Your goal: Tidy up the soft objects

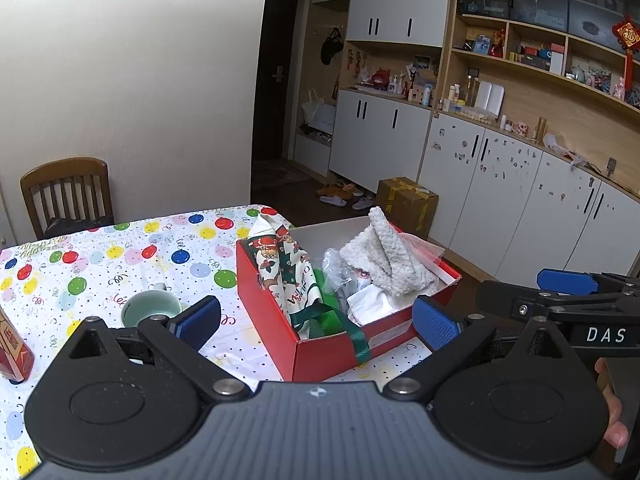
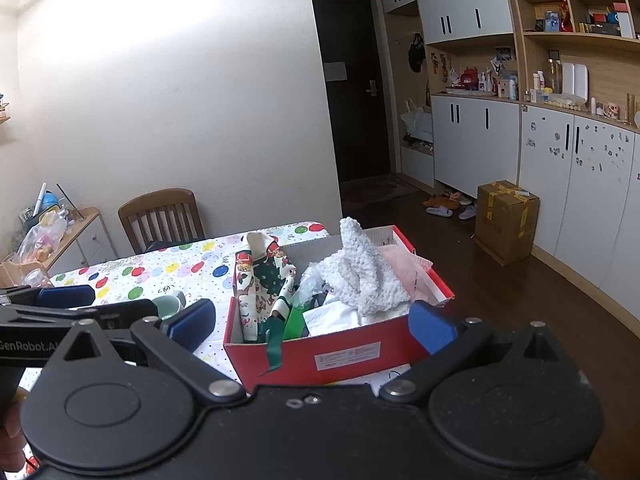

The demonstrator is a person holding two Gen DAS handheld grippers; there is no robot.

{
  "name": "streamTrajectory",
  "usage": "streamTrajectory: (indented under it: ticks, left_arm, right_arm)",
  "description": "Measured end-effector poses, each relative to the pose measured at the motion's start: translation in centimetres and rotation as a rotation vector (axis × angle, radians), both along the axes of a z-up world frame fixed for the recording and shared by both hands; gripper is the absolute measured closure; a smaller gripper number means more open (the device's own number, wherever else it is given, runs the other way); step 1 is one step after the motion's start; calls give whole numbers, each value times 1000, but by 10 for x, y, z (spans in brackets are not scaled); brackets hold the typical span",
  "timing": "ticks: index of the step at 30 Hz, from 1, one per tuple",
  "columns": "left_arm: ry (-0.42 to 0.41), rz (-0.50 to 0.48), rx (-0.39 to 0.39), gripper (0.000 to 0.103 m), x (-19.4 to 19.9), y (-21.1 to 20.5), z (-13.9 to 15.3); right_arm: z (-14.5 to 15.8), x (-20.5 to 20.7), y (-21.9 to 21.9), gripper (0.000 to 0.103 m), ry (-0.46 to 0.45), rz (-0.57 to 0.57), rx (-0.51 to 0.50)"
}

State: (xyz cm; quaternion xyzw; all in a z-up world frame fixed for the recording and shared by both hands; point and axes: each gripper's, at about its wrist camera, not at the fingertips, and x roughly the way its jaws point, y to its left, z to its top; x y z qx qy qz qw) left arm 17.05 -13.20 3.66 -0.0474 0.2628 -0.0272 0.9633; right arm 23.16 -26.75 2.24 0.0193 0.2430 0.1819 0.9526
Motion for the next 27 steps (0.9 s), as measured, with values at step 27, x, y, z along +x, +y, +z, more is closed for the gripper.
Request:
streamTrajectory:
  ticks: [27]
  left_arm:
    - [-12, 26, 25, 0, 6, 3, -3]
  right_arm:
    - [-5, 3, 10, 0, 1, 11, 7]
